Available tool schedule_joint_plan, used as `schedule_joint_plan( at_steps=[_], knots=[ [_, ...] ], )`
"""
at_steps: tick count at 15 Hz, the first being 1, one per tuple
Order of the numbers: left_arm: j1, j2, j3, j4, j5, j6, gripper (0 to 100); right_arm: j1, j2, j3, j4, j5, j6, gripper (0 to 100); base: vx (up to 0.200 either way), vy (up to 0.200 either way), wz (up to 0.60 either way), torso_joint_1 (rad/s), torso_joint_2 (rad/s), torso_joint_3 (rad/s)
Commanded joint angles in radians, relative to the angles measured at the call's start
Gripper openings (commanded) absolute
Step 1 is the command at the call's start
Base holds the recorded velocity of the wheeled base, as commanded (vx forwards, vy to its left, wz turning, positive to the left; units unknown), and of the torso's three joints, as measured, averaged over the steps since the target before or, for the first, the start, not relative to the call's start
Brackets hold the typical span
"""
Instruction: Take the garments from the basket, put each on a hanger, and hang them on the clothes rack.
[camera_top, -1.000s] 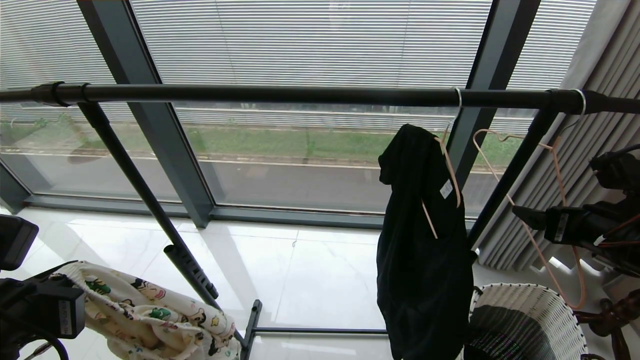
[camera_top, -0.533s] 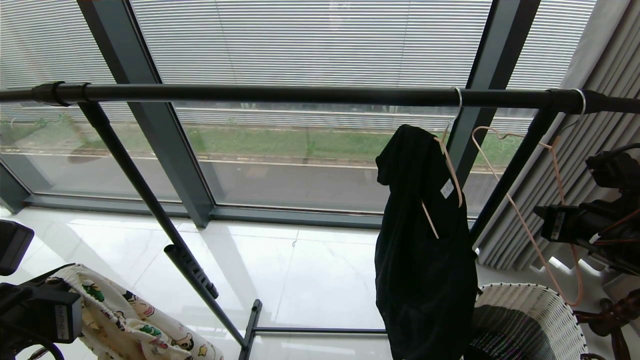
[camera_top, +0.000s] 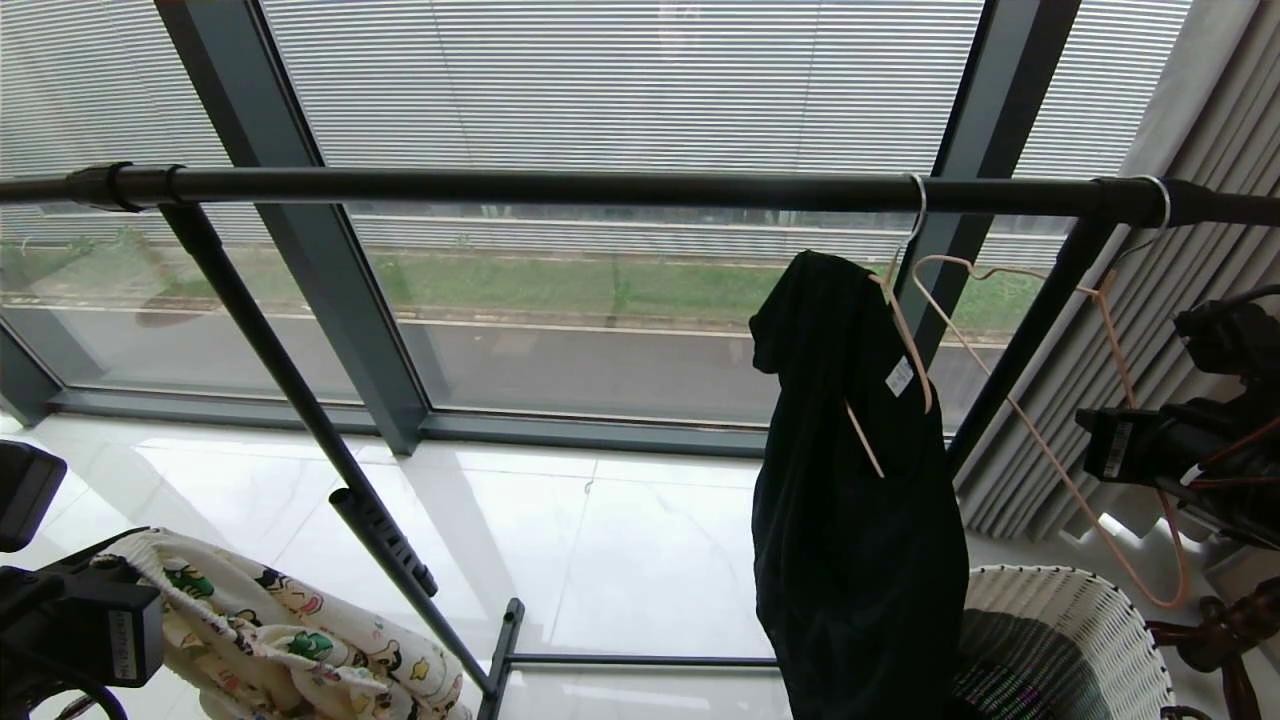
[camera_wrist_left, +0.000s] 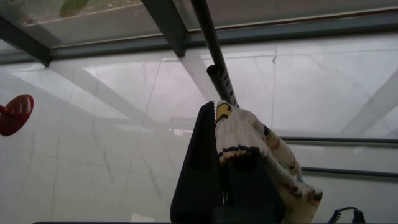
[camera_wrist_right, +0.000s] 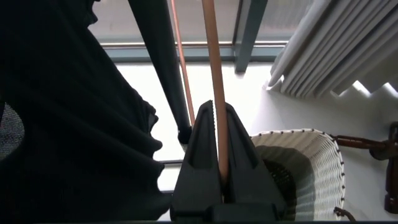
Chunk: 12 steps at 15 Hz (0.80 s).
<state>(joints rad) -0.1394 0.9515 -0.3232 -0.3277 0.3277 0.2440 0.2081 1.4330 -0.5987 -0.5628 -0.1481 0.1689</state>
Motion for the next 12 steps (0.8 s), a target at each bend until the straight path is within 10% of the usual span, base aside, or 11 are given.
schedule_joint_plan(
  at_steps=[1, 12],
  knots=[
    [0.0, 0.0, 0.0, -0.001, 0.001, 0.0, 0, -0.01, -0.022, -0.001, -0.002, -0.001, 0.0, 0, 0.0, 0.0, 0.0, 0.0, 0.0, 0.0],
    [0.0, -0.01, 0.016, -0.001, 0.001, 0.0, 0, -0.013, -0.141, 0.016, -0.008, -0.002, -0.06, 0, 0.0, 0.0, 0.0, 0.0, 0.0, 0.0]
  ],
)
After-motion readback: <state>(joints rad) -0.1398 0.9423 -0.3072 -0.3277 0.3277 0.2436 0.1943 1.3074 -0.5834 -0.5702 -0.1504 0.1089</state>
